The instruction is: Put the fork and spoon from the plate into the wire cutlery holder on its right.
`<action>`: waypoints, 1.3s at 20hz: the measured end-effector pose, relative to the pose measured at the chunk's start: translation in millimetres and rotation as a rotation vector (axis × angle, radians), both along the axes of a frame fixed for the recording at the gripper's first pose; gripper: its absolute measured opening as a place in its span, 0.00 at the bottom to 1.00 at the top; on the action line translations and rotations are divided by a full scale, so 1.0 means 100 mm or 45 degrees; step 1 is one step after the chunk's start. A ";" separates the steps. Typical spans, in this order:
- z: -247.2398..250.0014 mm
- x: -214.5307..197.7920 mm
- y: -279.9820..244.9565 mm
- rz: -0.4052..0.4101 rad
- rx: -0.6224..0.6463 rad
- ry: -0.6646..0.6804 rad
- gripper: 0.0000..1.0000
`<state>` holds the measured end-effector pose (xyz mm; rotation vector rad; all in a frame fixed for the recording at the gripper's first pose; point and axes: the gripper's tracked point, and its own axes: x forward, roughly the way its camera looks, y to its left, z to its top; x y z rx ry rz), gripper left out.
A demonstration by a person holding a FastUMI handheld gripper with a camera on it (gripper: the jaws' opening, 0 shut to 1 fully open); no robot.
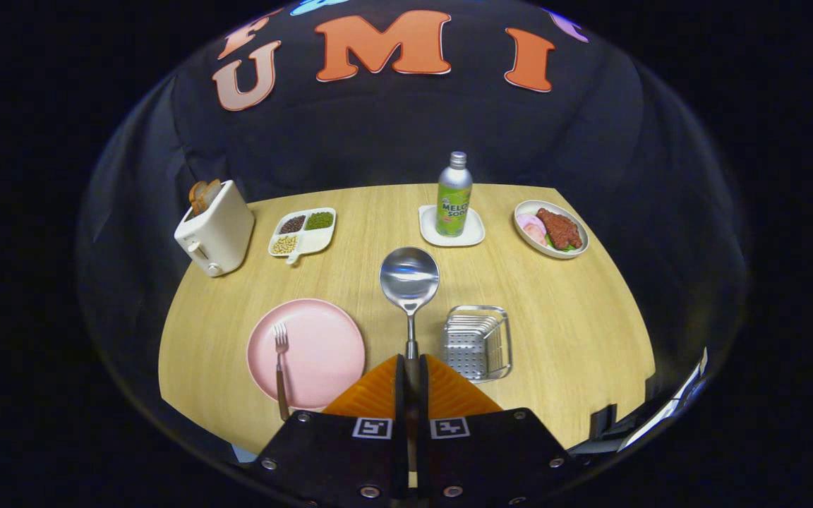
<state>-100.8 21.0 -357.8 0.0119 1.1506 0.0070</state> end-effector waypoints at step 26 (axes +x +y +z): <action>-0.64 -0.27 -0.78 0.300 -0.135 0.697 0.07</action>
